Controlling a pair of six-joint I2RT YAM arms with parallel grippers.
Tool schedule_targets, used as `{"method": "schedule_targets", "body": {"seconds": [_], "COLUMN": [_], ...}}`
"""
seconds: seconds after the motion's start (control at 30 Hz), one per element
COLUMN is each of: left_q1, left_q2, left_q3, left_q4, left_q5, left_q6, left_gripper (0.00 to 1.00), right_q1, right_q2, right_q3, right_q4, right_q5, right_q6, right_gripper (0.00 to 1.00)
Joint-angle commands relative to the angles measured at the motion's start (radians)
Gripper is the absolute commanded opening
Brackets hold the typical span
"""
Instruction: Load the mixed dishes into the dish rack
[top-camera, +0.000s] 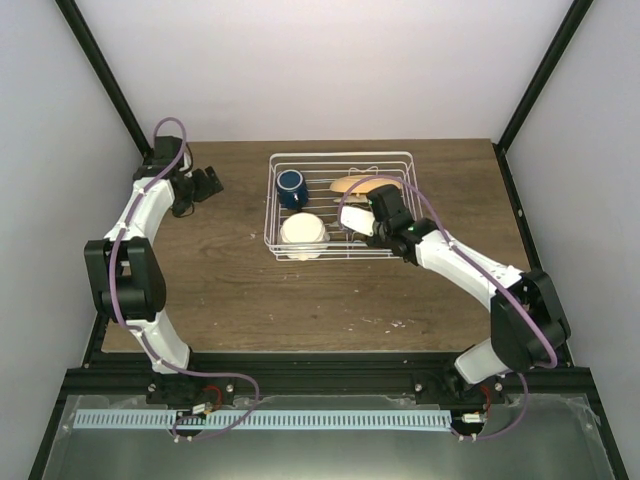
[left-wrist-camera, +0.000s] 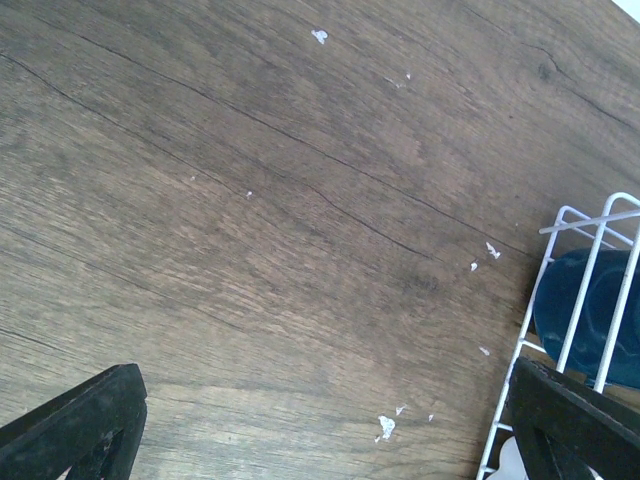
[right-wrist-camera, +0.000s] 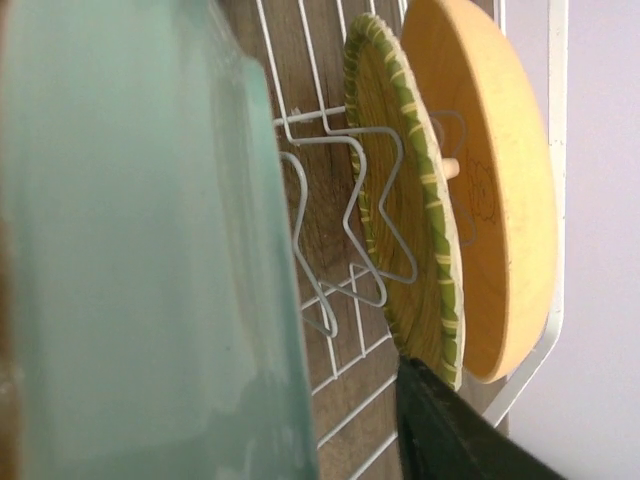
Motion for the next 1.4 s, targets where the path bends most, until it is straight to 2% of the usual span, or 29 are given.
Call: {"method": "schedule_targets", "body": {"seconds": [0.0, 0.13, 0.23, 0.5, 0.7, 0.93, 1.13, 1.37], "left_q1": [-0.004, -0.004, -0.004, -0.003, -0.004, -0.004, -0.003, -0.003], "left_q2": [0.022, 0.03, 0.034, 0.051, 0.055, 0.029, 0.029, 0.024], "left_q3": [0.028, 0.031, 0.031, 0.043, 0.072, 0.094, 0.142, 0.15], "left_q4": [0.02, 0.022, 0.022, 0.029, 0.018, 0.061, 0.074, 0.135], "left_q5": [0.019, 0.026, 0.027, 0.045, 0.025, -0.007, -0.025, 0.002], "left_q6": [-0.002, -0.002, -0.001, -0.003, 0.008, 0.051, 0.095, 0.114], "left_gripper": [1.0, 1.0, 1.0, 1.0, 1.0, 1.0, 1.0, 1.0], "right_q1": [0.014, 0.037, 0.051, 0.064, 0.071, 0.057, -0.102, -0.387], "right_q2": [-0.029, -0.043, -0.066, -0.164, -0.104, 0.027, 0.23, 0.375], "right_q3": [0.072, 0.086, 0.102, 0.15, 0.242, 0.405, 0.669, 0.88], "right_q4": [-0.023, -0.089, -0.145, -0.262, -0.281, -0.085, -0.08, -0.14], "right_q5": [-0.028, -0.024, -0.038, -0.254, -0.298, -0.284, -0.296, -0.286], "right_q6": [0.044, 0.05, 0.06, 0.144, 0.268, 0.462, 0.654, 0.919], "right_gripper": [0.47, 0.59, 0.75, 0.99, 1.0, 1.0, 1.0, 1.0]}}
